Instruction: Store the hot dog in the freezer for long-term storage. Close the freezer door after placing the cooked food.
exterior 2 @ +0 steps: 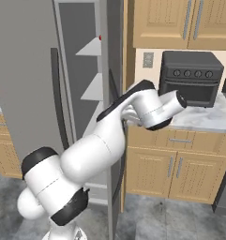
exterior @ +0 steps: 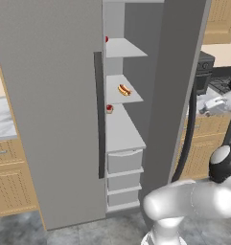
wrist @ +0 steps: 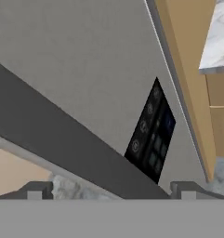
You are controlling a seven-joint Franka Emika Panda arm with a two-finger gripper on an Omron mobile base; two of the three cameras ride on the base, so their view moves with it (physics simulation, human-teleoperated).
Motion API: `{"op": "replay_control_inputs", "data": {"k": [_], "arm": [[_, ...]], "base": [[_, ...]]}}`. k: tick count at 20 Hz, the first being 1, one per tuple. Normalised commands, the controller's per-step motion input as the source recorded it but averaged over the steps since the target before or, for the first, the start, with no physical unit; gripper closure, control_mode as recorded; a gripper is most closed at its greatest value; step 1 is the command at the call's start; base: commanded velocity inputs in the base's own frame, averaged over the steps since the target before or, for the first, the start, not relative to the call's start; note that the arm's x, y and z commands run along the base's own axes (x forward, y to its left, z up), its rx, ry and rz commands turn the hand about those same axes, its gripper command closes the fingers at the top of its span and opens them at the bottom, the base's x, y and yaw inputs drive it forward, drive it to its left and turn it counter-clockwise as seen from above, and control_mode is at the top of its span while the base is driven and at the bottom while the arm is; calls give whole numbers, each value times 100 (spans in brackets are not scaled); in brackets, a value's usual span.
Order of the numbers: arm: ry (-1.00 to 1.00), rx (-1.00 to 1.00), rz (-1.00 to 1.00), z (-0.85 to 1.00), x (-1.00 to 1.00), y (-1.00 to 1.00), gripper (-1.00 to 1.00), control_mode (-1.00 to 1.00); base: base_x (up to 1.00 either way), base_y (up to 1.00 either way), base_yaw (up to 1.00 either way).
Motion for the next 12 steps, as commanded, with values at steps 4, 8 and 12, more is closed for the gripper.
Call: {"op": "replay_control_inputs", "data": {"k": [4, 8, 12], "arm": [[-4, 0, 5, -14, 41, 0, -100, -100], [-4, 0, 4, -3, 2, 12, -100, -100], [-12, 0, 4, 0, -13, 26, -100, -100]], "base": [[0, 0, 0], [0, 0, 0], [0, 0, 0]]}}
